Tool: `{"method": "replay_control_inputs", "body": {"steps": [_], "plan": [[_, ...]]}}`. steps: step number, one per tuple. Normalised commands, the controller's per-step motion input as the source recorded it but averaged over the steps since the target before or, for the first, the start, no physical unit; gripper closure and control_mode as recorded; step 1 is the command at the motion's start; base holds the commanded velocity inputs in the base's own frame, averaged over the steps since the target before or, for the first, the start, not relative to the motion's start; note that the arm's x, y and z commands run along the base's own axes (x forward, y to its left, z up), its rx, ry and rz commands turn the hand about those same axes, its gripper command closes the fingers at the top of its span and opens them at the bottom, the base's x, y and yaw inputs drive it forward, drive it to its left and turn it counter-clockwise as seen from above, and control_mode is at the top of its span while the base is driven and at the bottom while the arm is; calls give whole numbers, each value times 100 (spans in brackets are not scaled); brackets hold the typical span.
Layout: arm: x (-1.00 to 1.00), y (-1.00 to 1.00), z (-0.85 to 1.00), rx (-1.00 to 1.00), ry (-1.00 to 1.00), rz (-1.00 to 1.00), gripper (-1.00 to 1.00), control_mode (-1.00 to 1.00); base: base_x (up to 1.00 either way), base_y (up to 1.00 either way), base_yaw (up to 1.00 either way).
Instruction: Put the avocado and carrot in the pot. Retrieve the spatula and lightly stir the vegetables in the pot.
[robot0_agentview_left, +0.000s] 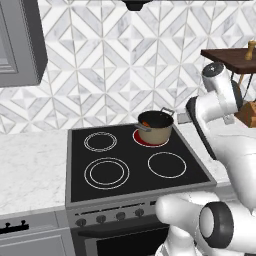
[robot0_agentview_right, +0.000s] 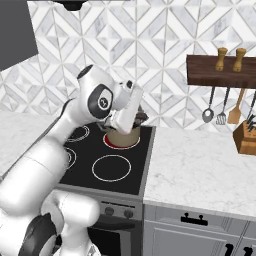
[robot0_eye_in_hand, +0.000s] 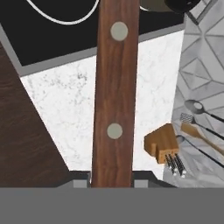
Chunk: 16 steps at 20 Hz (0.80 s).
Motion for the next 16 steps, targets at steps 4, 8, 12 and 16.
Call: {"method": "replay_control_inputs", "body": {"steps": [4, 8, 12, 16], "plan": [[98, 42, 36, -43, 13, 0, 100, -100, 0, 0, 0], [84, 10, -27, -43, 5, 3, 100, -100, 0, 0, 0], [81, 5, -48, -37, 5, 7, 100, -100, 0, 0, 0], [61, 18, -44, -18, 10, 9, 100, -100, 0, 0, 0]]}}
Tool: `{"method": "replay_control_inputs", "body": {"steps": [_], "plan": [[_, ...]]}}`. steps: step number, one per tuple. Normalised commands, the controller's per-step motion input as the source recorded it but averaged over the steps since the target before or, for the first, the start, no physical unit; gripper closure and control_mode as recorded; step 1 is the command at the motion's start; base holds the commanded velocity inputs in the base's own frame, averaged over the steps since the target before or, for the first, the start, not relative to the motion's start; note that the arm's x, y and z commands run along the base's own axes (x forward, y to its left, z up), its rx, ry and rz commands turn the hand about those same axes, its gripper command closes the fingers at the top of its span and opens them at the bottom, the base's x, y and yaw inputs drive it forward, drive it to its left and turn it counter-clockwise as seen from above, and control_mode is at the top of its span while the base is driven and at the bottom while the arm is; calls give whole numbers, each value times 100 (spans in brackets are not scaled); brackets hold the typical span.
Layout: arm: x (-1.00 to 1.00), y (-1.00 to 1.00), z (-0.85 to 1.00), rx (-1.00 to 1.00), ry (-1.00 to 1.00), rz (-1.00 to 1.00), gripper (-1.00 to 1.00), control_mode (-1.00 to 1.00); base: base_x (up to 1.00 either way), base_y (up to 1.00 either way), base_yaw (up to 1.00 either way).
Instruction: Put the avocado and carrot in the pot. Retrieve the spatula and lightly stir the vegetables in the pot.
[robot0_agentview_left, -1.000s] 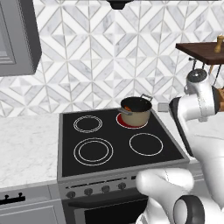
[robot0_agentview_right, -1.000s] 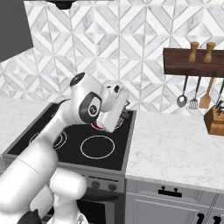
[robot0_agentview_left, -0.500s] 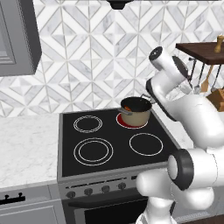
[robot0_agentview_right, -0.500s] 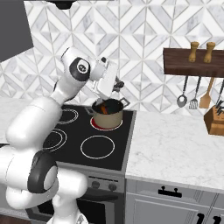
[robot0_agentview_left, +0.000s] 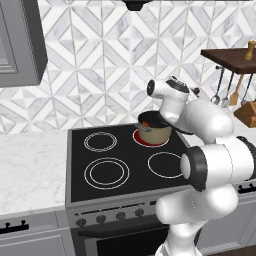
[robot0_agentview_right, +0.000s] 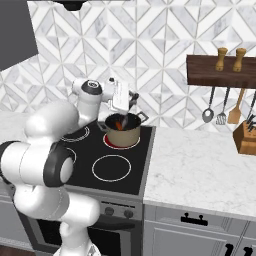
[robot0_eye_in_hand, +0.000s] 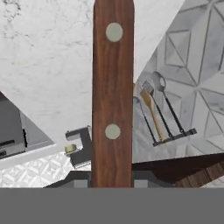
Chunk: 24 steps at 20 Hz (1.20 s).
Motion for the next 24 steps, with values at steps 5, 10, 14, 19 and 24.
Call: {"method": "replay_control_inputs", "body": {"steps": [5, 10, 14, 19, 24], "plan": [[48, 30, -23, -10, 4, 8, 100, -100, 0, 0, 0], [46, 39, -22, -11, 0, 5, 100, -100, 0, 0, 0], [33, 17, -49, -13, 2, 3, 100, -100, 0, 0, 0], [32, 11, -61, -10, 6, 2, 100, -100, 0, 0, 0], [59, 39, 6, -1, 0, 0, 100, -100, 0, 0, 0]]}}
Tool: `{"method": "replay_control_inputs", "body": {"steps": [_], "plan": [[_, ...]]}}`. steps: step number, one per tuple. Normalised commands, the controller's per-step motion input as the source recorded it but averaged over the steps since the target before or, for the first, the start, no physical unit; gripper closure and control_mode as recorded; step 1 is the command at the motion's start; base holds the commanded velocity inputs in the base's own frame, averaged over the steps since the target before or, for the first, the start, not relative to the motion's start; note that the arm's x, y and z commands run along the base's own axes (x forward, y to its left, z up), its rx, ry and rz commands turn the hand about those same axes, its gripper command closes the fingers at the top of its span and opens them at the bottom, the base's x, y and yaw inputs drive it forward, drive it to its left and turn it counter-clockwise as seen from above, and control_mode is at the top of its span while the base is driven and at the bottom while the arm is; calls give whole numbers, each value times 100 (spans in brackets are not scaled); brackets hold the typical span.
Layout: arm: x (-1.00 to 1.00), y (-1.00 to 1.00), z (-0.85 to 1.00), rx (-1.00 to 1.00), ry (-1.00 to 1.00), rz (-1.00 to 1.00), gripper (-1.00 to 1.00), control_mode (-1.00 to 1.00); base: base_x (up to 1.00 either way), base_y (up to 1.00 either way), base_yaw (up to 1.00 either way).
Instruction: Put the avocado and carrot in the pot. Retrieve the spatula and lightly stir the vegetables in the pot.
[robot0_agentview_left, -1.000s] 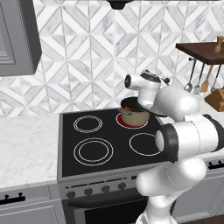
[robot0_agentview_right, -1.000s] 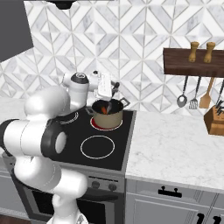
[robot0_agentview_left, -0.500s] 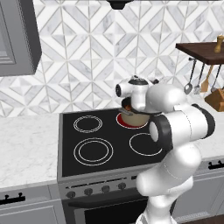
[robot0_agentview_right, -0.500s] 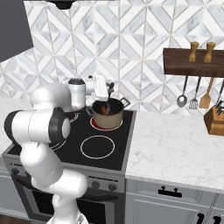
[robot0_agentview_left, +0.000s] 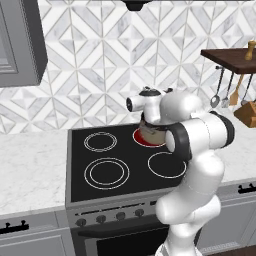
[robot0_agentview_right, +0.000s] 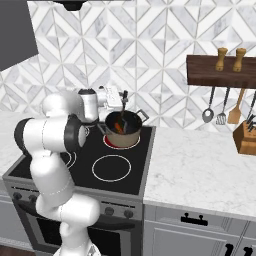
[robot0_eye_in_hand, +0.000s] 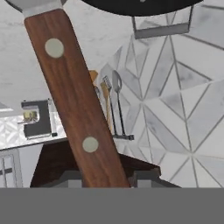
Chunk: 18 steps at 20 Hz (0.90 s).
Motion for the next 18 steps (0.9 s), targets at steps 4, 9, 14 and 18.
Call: {"method": "replay_control_inputs", "body": {"steps": [4, 9, 14, 18], "plan": [[61, 48, 29, 0, 0, 0, 100, -100, 0, 0, 0], [57, 25, -22, 0, 0, 0, 100, -100, 0, 0, 0], [45, 0, -87, 0, 0, 0, 100, -100, 0, 0, 0], [14, -7, -78, 0, -3, 0, 100, -100, 0, 0, 0]]}}
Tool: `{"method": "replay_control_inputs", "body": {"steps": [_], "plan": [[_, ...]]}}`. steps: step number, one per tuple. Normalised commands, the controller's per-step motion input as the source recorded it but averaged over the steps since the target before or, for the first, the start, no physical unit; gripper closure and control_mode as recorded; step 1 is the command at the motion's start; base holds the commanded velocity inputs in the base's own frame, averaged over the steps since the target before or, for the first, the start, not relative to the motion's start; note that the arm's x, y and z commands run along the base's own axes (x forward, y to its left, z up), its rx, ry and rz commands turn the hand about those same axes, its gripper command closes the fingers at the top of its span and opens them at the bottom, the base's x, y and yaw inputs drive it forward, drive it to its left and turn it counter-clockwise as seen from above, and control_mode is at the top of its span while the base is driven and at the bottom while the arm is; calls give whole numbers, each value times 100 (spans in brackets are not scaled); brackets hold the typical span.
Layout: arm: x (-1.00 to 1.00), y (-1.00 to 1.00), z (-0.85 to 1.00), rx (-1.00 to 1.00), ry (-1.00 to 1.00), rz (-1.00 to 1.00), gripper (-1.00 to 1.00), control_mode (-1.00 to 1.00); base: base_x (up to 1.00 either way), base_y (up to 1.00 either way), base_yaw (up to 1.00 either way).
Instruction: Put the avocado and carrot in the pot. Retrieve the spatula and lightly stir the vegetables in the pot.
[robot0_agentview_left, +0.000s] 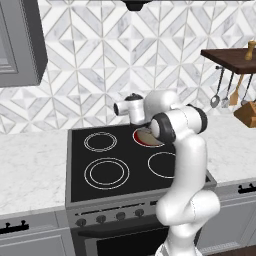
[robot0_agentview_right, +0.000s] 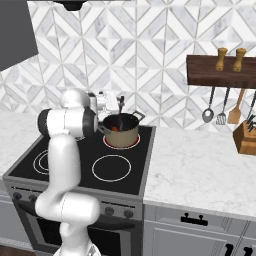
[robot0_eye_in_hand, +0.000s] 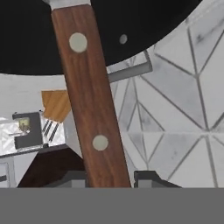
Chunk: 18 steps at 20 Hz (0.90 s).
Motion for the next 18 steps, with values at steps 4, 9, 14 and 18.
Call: {"method": "replay_control_inputs", "body": {"steps": [4, 9, 14, 18], "plan": [[0, -10, -56, 0, -11, 0, 100, -100, 0, 0, 0], [-4, -2, -60, 5, -4, 0, 100, -100, 0, 0, 0], [-19, 0, 3, 34, 5, 0, 100, -100, 0, 0, 0], [0, -14, 37, 28, 2, -2, 100, -100, 0, 0, 0]]}}
